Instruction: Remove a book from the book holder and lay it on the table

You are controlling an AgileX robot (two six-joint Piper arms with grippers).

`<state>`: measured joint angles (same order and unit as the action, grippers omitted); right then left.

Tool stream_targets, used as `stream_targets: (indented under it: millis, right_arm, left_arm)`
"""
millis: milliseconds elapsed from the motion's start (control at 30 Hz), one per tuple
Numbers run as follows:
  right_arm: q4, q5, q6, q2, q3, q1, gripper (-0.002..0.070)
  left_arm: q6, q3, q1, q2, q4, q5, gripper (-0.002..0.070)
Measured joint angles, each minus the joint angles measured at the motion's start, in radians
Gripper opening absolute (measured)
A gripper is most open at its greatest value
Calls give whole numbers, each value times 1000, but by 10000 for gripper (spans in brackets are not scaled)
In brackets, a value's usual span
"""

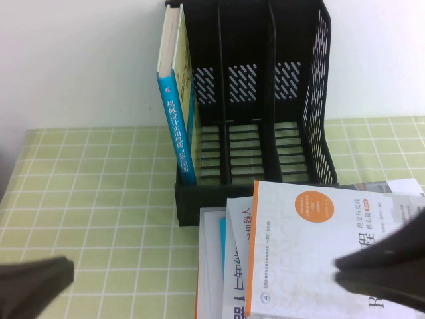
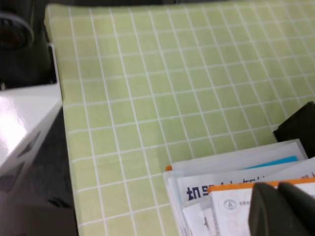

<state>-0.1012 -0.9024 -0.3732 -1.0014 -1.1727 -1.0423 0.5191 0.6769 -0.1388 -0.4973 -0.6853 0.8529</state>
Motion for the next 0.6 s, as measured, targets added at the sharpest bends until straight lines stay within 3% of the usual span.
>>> stream_targets:
  millis: [133,233,433,600]
  right_arm:
    - [56,16,68,118,83,0,4]
    - [207,84,204,219,205,0,1]
    - [802,278,766,373,493,0,-1]
    - [1127,291,1178,416,677,0,-1]
  left_arm:
    - [0,-147,0,101,-51,-77,-3]
    - [0,-248,0,174,-67,-166,-3]
    - [80,-386,0,208,-72,-303,-3]
    - [97,-415,0,208,-70,-306,-3]
